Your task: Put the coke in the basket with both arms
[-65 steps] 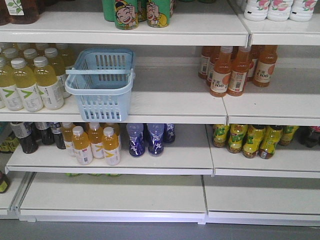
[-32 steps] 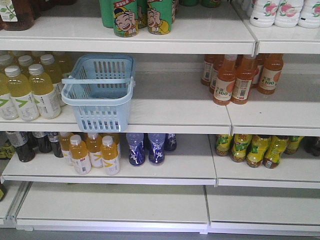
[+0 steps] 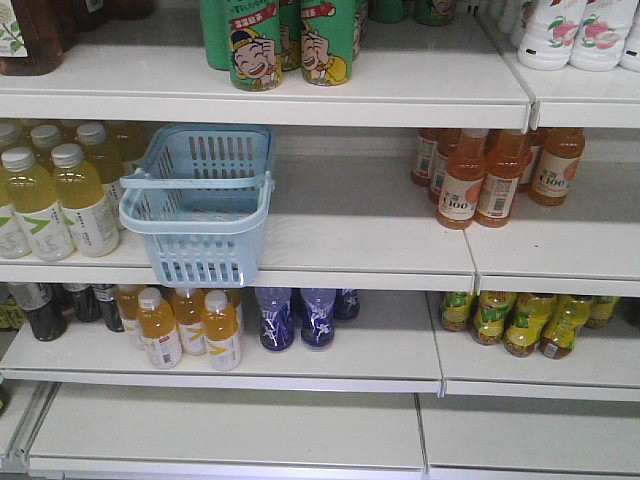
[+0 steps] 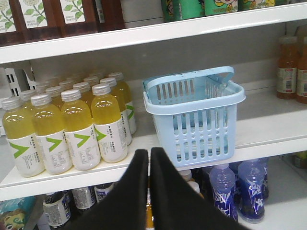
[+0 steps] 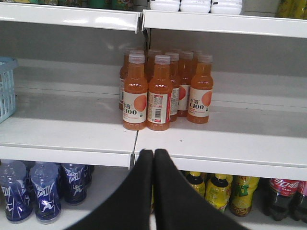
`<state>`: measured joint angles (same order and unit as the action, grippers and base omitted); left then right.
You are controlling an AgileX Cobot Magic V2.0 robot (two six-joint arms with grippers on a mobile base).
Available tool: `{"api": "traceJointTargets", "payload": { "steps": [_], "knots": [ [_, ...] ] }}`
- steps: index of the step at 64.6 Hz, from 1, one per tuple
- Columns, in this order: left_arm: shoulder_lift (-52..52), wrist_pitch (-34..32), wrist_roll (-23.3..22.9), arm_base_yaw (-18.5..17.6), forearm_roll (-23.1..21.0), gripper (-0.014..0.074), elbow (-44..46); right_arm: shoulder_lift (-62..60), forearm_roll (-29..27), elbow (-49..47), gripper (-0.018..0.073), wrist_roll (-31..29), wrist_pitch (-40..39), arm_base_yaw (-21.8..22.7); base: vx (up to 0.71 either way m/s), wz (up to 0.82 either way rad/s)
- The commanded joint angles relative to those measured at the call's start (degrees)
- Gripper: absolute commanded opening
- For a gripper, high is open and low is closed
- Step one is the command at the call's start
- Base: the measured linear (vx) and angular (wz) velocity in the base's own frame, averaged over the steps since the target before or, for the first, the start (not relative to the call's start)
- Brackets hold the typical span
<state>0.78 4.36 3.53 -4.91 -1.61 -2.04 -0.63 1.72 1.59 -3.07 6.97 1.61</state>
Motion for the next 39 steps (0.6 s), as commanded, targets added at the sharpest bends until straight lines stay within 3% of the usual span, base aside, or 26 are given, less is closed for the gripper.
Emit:
{"api": "traceJointTargets", "payload": {
  "steps": [1,39],
  "knots": [
    [0.8,-4.4,-0.1,-0.2,-0.2,-0.0006,1.9,-0.7,0.2,0.5,-0.0010,-0.3,-4.5,0.3,0.10,0.00],
    [0.8,-4.4,-0.1,-0.2,-0.2,-0.0006,1.9,-0.7,0.2,0.5,-0.0010,-0.3,-4.5,0.3,0.02,-0.01]
  ]
}}
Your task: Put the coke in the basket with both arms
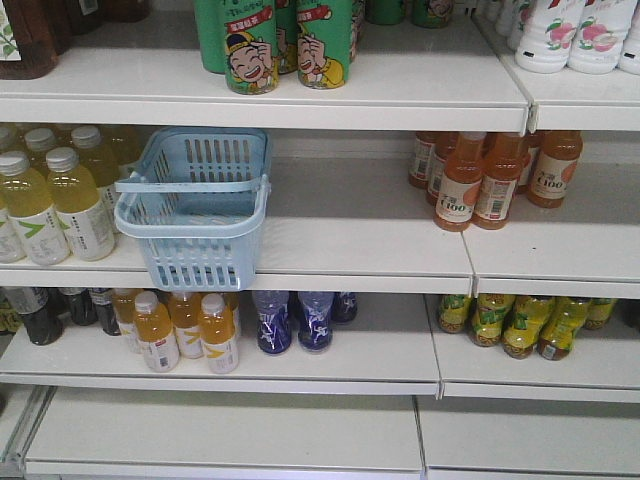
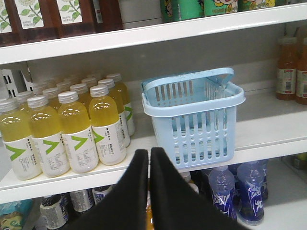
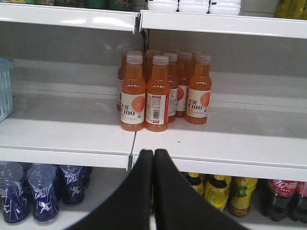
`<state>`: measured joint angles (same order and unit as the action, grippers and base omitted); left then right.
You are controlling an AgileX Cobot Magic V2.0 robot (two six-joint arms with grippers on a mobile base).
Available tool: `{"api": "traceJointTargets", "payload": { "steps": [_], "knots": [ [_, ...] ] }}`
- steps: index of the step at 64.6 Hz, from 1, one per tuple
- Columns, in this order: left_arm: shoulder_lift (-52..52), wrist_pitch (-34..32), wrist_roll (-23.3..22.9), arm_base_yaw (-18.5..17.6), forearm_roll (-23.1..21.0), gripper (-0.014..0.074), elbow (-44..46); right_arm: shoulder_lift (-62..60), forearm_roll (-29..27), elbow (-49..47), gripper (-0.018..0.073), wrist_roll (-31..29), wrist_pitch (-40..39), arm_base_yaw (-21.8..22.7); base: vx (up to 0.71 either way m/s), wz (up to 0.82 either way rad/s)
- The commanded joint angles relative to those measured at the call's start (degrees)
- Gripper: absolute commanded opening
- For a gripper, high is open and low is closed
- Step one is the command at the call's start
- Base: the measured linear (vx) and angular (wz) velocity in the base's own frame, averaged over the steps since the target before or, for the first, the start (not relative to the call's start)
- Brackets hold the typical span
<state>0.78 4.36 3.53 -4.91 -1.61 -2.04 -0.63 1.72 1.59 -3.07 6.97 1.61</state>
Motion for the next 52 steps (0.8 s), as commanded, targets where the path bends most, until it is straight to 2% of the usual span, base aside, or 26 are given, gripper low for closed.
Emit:
{"api": "traceJointTargets", "payload": {
  "steps": [1,42,52],
  "knots": [
    [0.8,-4.4,-0.1,-0.2,-0.2,-0.0006,1.9,-0.7,0.2,0.5,-0.0010,-0.3,-4.5,0.3,-0.03,-0.01],
    [0.8,-4.4,-0.1,-0.2,-0.2,-0.0006,1.9,-0.7,0.2,0.5,-0.0010,-0.3,-4.5,0.3,0.00,0.00],
    [0.8,-7.7,-0.1,-0.2,-0.2,-0.0006,1.9,-0.7,0.2,0.5,-0.0010,-0.3,-4.5,0.3,0.00,0.00]
  ]
}}
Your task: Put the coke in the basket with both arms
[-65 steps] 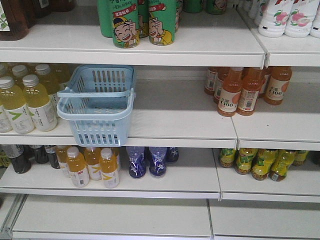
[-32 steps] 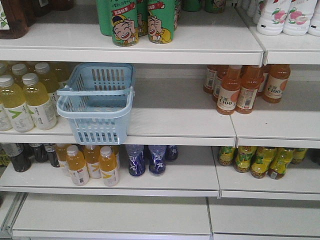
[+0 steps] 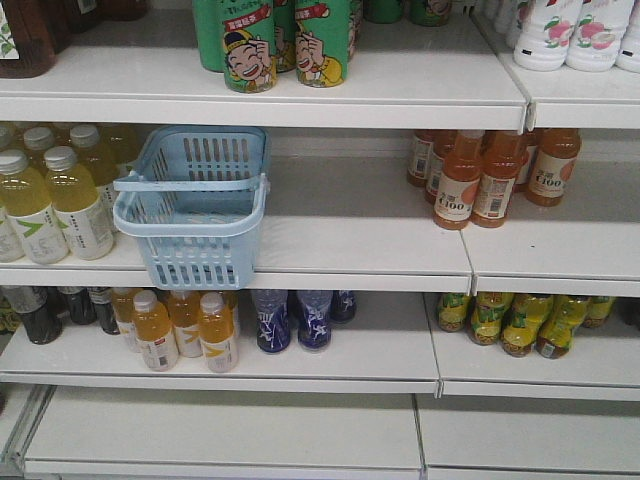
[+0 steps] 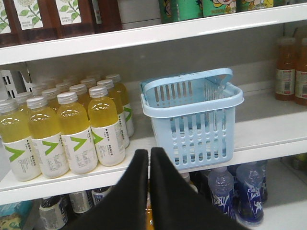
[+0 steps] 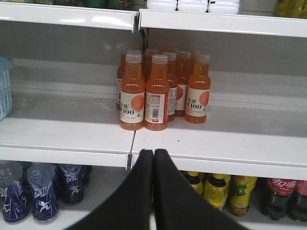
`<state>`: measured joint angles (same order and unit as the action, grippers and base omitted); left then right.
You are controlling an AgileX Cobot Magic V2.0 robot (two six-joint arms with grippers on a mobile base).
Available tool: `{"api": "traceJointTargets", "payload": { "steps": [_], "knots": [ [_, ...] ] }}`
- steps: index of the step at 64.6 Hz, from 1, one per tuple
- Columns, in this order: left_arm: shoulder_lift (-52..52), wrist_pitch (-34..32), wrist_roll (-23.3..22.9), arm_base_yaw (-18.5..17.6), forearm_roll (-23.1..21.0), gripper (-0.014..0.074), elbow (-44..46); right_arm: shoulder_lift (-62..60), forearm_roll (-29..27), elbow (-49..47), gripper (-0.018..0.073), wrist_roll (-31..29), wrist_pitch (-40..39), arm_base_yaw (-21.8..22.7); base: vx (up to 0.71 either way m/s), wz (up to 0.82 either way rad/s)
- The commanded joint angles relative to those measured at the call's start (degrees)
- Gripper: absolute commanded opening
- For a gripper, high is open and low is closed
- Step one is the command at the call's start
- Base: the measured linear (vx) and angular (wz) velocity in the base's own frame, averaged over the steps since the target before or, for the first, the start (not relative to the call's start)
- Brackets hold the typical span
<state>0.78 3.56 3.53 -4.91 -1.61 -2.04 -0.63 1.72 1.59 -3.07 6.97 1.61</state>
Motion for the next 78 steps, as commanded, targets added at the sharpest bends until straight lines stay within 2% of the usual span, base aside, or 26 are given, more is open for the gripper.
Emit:
{"api": "traceJointTargets", "payload": {
  "steps": [1,7,11,18,35,44,56,65,78],
  "knots": [
    [0.8,-7.6,-0.1,-0.2,-0.2,-0.0006,1.9,-0.7,0.2,0.5,-0.0010,-0.3,-4.5,0.3,0.00,0.00],
    [0.8,-14.8,-0.7,-0.2,-0.3,-0.0006,2.2,-0.7,0.2,0.5,-0.0010,-0.3,-4.5,0.3,0.00,0.00],
    [0.6,-15.4,-2.6,-0.2,-1.0,-0.0006,3.9,-0.7,0.2,0.5,-0.0010,-0.3,-4.5,0.3,0.00,0.00],
    [-0.6,-7.7,-5.1,-0.2,-1.8,-0.0006,10.3,-0.7,0.2,0.5,-0.0010,-0.3,-4.5,0.3,0.00,0.00],
    [-15.7,8.1,-5.1,-0.2,-1.8,-0.0006,28.5,-0.7,0.2,0.5,-0.0010,-0.3,-4.5,0.3,0.00,0.00],
    [-23.3,15.4,-5.1,-0.2,-2.3,-0.0006,34.3,-0.7,0.2,0.5,-0.0010,-0.3,-4.5,0.3,0.00,0.00],
    [-28.5,14.1,-5.1,-0.2,-2.9,-0.0006,34.6,-0.7,0.2,0.5,-0.0010,-0.3,-4.5,0.3,0.00,0.00],
    [-30.8,13.7,-5.2,-0.2,-6.8,-0.0006,34.6,-0.7,0.2,0.5,-0.0010,-0.3,-4.5,0.3,0.00,0.00],
    [-34.1,13.3,-5.1,-0.2,-6.8,0.0023,34.6,-0.7,0.2,0.5,-0.0010,-0.3,-4.5,0.3,0.00,0.00]
  ]
}}
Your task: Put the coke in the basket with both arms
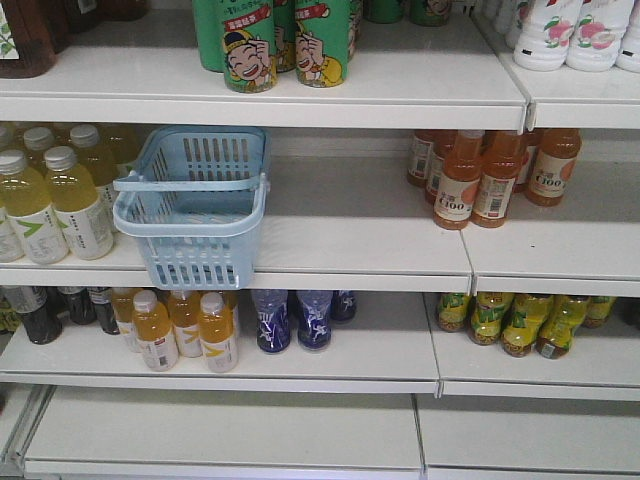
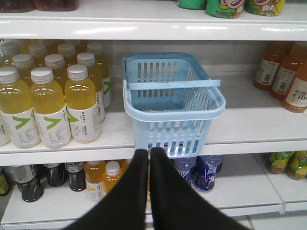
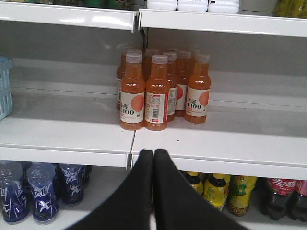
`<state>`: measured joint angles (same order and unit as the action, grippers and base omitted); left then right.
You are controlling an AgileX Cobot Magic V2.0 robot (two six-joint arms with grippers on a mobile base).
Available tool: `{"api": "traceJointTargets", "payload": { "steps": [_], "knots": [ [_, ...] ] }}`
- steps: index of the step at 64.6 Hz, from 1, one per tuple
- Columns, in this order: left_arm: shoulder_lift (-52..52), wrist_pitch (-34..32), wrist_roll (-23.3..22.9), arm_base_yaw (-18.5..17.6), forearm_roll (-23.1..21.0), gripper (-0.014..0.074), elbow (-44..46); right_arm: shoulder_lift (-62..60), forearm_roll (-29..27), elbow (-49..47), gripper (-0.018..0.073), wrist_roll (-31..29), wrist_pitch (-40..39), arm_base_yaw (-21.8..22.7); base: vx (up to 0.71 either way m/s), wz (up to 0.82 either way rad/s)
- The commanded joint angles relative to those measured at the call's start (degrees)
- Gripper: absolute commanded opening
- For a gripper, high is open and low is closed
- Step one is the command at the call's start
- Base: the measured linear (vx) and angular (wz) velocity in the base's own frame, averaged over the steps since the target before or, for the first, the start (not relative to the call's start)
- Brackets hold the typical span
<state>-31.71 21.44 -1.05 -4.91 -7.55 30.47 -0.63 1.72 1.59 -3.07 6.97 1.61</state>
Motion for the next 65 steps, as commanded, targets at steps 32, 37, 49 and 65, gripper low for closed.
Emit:
{"api": "traceJointTargets", "payload": {
  "steps": [32,37,49,65],
  "knots": [
    [-5.1,-5.9,-0.4,-0.2,-0.9,0.0453,2.1,-0.7,0.2,0.5,-0.0010,-0.3,-4.5,0.3,0.00,0.00],
    [-5.3,-6.3,-0.4,-0.2,-0.9,0.0486,2.1,-0.7,0.2,0.5,-0.0010,-0.3,-4.5,0.3,0.00,0.00],
    [-5.3,-9.5,-0.5,-0.2,-1.0,0.0489,2.1,-0.7,0.2,0.5,-0.0010,-0.3,-4.5,0.3,0.00,0.00],
    [-5.6,-13.7,-0.6,-0.2,-7.5,0.0489,2.1,-0.7,0.2,0.5,-0.0010,-0.3,-4.5,0.3,0.00,0.00]
  ]
}}
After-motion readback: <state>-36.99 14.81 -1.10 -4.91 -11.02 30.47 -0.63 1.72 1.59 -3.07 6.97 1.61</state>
